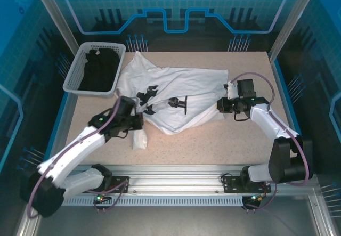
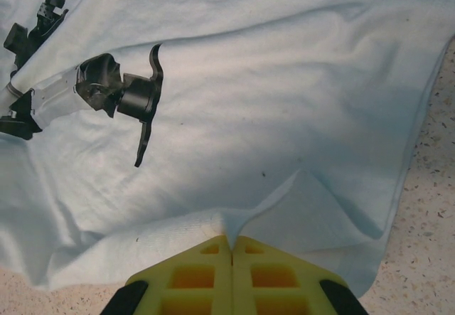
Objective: Fold the inside-out t-shirt
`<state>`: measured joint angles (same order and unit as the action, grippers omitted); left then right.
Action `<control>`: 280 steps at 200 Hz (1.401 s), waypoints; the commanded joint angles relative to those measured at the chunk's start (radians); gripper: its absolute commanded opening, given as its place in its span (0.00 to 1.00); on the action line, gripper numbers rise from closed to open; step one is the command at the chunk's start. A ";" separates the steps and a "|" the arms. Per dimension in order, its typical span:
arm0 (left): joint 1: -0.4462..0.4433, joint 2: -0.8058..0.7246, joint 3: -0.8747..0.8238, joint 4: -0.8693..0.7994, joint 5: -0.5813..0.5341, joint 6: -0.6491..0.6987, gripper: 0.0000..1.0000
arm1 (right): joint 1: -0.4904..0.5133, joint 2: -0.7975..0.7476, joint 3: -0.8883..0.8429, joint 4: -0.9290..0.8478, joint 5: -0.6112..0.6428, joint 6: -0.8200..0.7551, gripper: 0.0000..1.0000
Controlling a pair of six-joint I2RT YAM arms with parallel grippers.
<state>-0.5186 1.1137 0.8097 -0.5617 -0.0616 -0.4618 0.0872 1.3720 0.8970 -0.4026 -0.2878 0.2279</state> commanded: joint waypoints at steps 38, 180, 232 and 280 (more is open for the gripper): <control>-0.095 0.481 0.245 0.301 0.168 0.047 0.16 | 0.014 0.020 0.002 -0.007 0.021 -0.013 0.00; -0.406 -0.031 -0.257 0.096 0.054 -0.310 0.55 | 0.016 0.023 0.011 -0.025 0.023 -0.016 0.00; -0.405 0.109 -0.266 0.322 -0.026 -0.243 0.57 | 0.022 0.032 0.018 -0.031 0.022 -0.023 0.00; -0.405 0.202 -0.255 0.367 -0.137 -0.245 0.57 | 0.023 0.032 0.019 -0.035 0.021 -0.027 0.00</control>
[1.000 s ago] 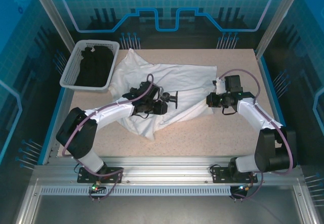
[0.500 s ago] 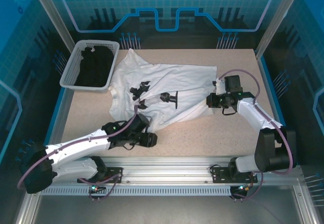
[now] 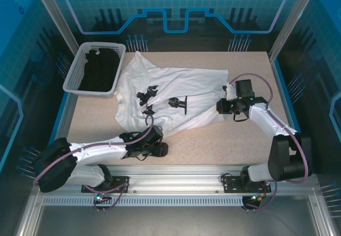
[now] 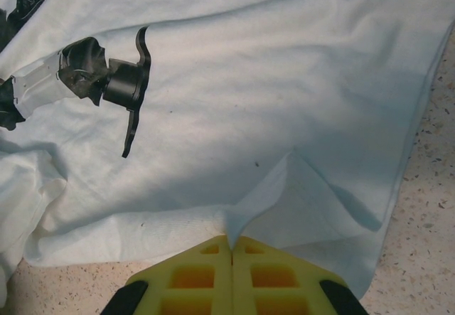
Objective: Fold the inside-out t-shirt
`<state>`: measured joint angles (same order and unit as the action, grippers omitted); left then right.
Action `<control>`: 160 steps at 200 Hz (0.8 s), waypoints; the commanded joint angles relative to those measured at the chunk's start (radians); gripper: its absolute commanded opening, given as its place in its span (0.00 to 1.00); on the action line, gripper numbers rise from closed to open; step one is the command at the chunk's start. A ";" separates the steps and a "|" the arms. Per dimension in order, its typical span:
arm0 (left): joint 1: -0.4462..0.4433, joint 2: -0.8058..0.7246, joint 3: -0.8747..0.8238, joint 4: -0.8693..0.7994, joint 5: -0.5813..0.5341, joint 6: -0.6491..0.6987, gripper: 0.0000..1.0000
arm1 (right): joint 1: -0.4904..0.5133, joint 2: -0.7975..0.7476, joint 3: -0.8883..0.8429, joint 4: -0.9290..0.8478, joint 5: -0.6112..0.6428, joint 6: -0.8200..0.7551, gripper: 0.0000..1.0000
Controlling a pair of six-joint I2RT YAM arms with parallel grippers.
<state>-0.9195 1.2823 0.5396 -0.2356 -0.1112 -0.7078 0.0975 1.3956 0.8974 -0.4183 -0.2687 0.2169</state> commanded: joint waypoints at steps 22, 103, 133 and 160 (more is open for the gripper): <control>-0.005 0.052 0.000 0.074 -0.115 -0.006 0.57 | 0.011 0.007 0.015 -0.015 0.002 -0.016 0.00; -0.005 -0.002 -0.019 0.067 -0.116 -0.009 0.21 | 0.012 0.013 0.017 -0.019 0.000 -0.018 0.00; -0.006 -0.075 -0.045 0.030 -0.110 -0.015 0.18 | 0.012 0.006 0.017 -0.021 0.002 -0.017 0.00; -0.006 -0.139 -0.067 -0.010 -0.098 -0.016 0.10 | 0.014 0.008 0.018 -0.020 0.000 -0.016 0.00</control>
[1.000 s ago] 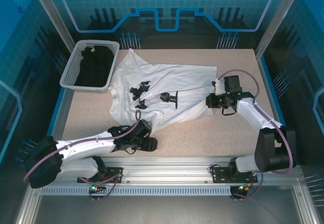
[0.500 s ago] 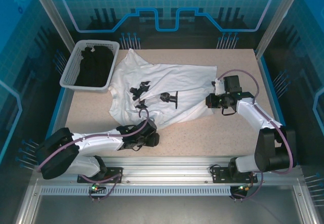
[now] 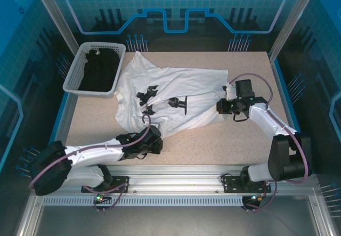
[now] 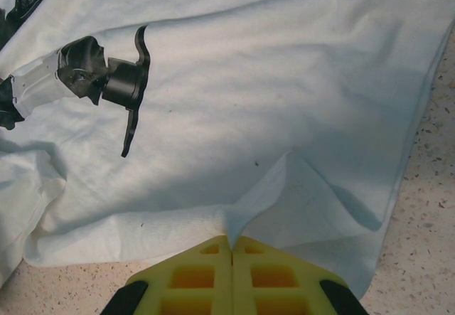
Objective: Fold the inside-out t-shirt
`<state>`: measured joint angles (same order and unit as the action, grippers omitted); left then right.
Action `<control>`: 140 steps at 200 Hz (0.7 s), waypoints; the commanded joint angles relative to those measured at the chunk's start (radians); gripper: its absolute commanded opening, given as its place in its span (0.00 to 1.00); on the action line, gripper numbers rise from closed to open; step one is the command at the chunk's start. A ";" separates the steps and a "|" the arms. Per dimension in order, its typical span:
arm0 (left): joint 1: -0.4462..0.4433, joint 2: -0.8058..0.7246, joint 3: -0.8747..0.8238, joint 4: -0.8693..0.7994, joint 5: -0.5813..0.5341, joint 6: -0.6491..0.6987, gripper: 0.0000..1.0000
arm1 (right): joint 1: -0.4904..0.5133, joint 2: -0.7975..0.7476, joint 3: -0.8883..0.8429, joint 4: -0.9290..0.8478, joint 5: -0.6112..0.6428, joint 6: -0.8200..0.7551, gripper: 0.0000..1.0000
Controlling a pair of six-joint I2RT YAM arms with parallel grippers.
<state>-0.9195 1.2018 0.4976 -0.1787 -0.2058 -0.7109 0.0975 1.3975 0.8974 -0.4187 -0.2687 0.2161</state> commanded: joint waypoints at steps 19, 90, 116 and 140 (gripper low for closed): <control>-0.006 -0.131 -0.009 -0.146 0.012 -0.012 0.05 | 0.014 -0.002 0.021 -0.026 0.003 -0.017 0.00; 0.206 -0.501 0.301 -0.472 -0.007 0.150 0.00 | -0.031 -0.222 0.089 0.040 0.037 0.077 0.00; 0.430 -0.448 0.556 -0.443 0.059 0.259 0.00 | -0.066 -0.327 0.212 0.050 0.100 0.097 0.00; 0.502 -0.392 0.840 -0.447 0.043 0.344 0.00 | -0.089 -0.390 0.367 -0.010 0.135 0.075 0.00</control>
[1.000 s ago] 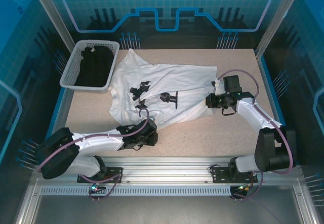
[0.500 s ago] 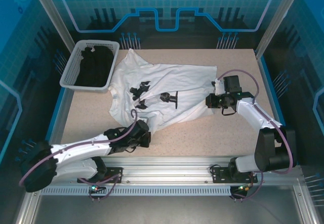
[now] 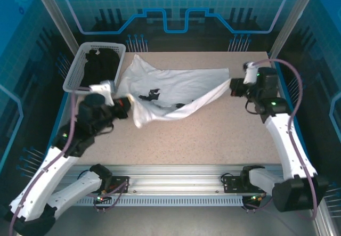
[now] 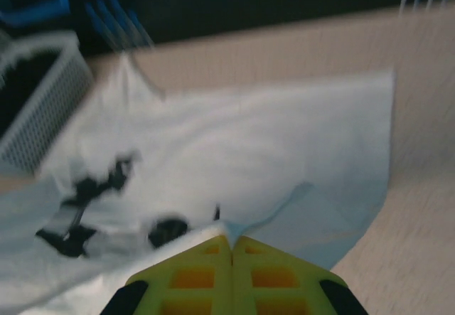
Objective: Fold the inside-out t-shirt
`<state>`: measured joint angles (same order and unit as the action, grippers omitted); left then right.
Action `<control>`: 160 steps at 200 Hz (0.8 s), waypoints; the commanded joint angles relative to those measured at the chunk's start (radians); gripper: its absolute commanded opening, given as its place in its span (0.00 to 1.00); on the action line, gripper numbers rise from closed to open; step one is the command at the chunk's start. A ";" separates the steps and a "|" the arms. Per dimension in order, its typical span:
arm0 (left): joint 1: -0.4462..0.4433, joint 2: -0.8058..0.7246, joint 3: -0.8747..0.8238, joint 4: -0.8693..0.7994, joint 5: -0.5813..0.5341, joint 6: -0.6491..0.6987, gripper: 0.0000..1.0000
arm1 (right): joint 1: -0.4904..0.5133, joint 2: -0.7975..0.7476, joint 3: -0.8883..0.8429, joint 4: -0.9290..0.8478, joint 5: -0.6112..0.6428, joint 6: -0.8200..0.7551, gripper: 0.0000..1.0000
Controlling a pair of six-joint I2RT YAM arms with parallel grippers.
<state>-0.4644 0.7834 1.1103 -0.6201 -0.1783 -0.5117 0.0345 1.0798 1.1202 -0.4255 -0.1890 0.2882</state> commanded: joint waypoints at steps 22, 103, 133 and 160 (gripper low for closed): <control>0.047 0.046 0.455 -0.026 -0.011 0.211 0.00 | -0.034 -0.133 0.275 -0.096 0.095 -0.041 0.00; 0.090 0.295 0.723 -0.022 -0.178 0.449 0.00 | -0.036 -0.179 0.464 -0.148 0.138 -0.095 0.00; 0.223 0.487 0.779 0.024 -0.062 0.382 0.00 | -0.037 -0.025 0.471 -0.055 0.156 -0.118 0.00; 0.274 0.624 0.844 0.076 -0.015 0.383 0.00 | -0.038 0.105 0.498 0.023 0.179 -0.140 0.00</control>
<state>-0.2344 1.3445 1.8797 -0.6037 -0.2459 -0.1307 0.0113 1.0931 1.5963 -0.4923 -0.0498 0.1837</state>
